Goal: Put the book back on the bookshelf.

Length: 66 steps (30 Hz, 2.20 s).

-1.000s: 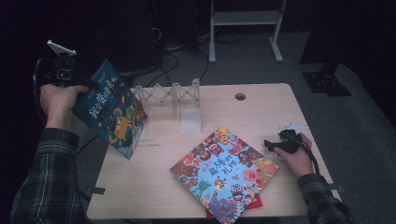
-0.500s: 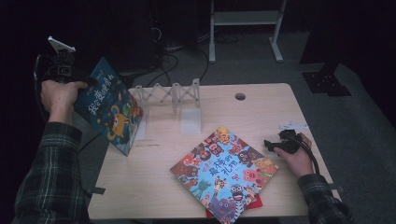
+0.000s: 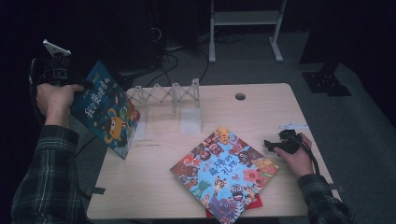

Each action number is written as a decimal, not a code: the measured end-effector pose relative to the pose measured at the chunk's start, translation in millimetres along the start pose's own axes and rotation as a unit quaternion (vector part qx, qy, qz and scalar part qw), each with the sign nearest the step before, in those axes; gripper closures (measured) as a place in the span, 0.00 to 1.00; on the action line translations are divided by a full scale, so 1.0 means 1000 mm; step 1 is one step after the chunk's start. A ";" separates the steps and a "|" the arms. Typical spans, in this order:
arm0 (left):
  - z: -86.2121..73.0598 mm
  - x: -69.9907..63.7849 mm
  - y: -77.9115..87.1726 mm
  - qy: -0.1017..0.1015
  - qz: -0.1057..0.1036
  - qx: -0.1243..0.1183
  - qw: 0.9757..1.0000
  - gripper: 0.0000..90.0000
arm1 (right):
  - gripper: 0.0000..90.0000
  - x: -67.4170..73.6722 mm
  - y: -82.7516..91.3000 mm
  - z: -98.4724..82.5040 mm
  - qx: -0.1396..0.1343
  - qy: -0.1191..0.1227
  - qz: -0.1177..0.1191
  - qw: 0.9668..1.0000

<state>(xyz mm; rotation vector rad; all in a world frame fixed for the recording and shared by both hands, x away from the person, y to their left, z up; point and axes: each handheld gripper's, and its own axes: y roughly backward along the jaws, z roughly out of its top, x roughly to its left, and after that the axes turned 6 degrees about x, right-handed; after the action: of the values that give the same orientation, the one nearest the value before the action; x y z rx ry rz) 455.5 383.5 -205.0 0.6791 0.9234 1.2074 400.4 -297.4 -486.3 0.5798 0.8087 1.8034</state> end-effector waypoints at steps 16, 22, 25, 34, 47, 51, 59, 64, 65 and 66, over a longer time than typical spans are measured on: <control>0.010 -0.005 -0.007 0.012 0.013 -0.001 1.000 0.92 | 0.14 0.000 0.000 0.000 0.000 0.000 0.000 1.000; 0.012 -0.005 -0.007 0.005 0.012 -0.009 1.000 0.91 | 0.14 0.000 0.000 0.000 0.000 0.001 0.000 1.000; 0.011 -0.004 -0.005 0.002 0.000 -0.014 1.000 0.88 | 0.14 0.000 0.000 0.000 0.000 0.001 0.000 1.000; 0.007 -0.005 -0.001 -0.017 -0.003 -0.021 1.000 0.81 | 0.14 0.000 0.000 0.000 -0.001 0.002 0.000 1.000; 0.001 -0.001 0.012 -0.035 -0.013 -0.053 0.998 0.77 | 0.14 0.000 0.000 0.000 0.000 0.001 0.000 1.000; -0.001 -0.003 0.018 -0.046 -0.014 -0.067 0.997 0.77 | 0.14 0.000 0.000 0.000 0.000 0.001 0.000 1.000; -0.006 -0.002 0.028 -0.065 -0.034 -0.108 0.992 0.77 | 0.14 0.000 0.000 0.000 0.000 0.001 0.000 1.000; -0.009 -0.008 0.032 -0.083 -0.038 -0.126 0.988 0.76 | 0.14 0.000 0.000 0.000 0.000 0.001 0.000 1.000; -0.010 -0.009 0.031 -0.086 -0.036 -0.128 0.987 0.76 | 0.14 0.000 0.000 0.000 0.000 0.001 0.000 1.000; -0.011 -0.009 0.029 -0.091 -0.030 -0.125 0.988 0.76 | 0.14 0.000 0.000 0.000 0.000 0.001 0.000 1.000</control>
<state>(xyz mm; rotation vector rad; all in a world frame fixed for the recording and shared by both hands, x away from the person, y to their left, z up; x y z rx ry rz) 431.1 381.7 -183.3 0.5461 0.6242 1.1636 400.5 -297.4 -486.4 0.5781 0.8088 1.8041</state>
